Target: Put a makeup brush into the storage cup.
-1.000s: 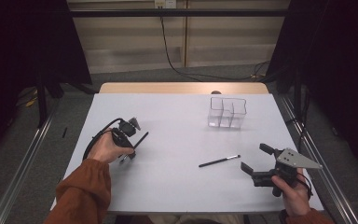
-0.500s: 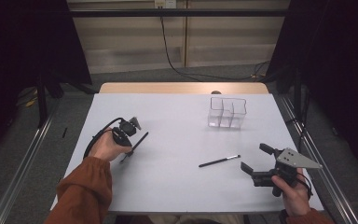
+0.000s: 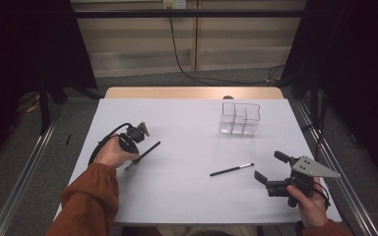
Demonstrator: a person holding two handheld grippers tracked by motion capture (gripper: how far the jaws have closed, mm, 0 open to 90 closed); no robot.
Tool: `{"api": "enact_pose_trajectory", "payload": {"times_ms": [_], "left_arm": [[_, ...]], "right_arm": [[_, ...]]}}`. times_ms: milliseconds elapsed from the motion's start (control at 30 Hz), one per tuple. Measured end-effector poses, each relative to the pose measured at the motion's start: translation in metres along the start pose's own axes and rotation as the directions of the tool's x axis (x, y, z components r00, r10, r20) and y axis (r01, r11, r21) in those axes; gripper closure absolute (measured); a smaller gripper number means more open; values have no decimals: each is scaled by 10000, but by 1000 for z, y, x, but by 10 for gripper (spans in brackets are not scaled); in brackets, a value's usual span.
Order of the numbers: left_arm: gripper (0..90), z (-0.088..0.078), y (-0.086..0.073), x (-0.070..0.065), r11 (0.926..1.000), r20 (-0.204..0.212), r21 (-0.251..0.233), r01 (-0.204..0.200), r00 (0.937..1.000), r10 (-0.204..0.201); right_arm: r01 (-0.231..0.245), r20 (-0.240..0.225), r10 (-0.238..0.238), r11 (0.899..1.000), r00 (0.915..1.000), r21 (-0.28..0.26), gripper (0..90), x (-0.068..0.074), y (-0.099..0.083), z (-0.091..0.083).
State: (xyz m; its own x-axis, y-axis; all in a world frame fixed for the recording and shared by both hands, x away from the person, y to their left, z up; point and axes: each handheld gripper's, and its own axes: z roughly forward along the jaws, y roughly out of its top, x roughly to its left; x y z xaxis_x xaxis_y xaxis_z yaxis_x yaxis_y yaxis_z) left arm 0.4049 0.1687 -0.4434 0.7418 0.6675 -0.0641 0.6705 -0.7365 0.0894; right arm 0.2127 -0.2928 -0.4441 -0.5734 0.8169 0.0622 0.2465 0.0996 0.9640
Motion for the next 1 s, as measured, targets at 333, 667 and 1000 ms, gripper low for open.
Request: {"api": "enact_pose_trajectory", "payload": {"times_ms": [333,667,1000], "left_arm": [[845,-5,-8,9,9974,223,-622,357,9992,-344],[845,-16,-16,15,9828,408,-1708,704,9971,-644],[844,-26,-25,12,9422,693,-3218,932,9948,-747]], "right_arm": [[-29,3,29,10000,10000,10,0,0,0,0],[-40,0,40,10000,10000,0,0,-1,0,0],[-45,-1,45,10000,10000,-5,0,-1,0,0]]}}
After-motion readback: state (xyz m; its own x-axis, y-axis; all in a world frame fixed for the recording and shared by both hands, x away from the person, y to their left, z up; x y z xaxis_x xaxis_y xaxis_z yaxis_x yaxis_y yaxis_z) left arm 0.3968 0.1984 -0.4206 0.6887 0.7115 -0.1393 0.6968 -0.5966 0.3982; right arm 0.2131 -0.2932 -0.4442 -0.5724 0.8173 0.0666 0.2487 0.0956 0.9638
